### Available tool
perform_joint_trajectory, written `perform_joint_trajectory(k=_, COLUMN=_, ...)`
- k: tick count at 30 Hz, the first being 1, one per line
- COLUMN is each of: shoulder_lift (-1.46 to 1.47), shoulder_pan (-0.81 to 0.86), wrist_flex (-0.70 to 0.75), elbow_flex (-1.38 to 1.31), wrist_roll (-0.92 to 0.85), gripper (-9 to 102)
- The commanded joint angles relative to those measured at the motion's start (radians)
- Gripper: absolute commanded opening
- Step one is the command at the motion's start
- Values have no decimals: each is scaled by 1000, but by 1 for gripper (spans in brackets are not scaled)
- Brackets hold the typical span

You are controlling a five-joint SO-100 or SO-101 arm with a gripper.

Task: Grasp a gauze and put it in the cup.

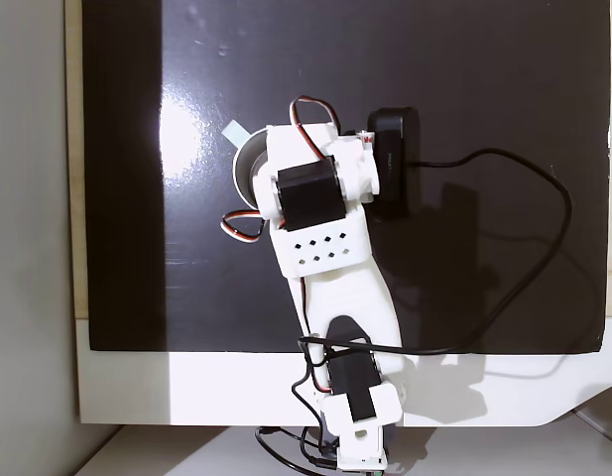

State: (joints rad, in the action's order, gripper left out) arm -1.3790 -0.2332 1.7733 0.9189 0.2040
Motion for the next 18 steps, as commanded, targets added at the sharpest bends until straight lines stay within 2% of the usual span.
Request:
perform_joint_trajectory(k=1, shoulder_lift=0, shoulder_pan=-32, wrist_flex=-21, elbow_flex=-17, wrist_roll=8, gripper=0)
perform_joint_trajectory(k=18, shoulder_lift=55, shoulder_pan=-138, wrist_flex=-31, elbow_flex=-29, wrist_roll=66, gripper=0)
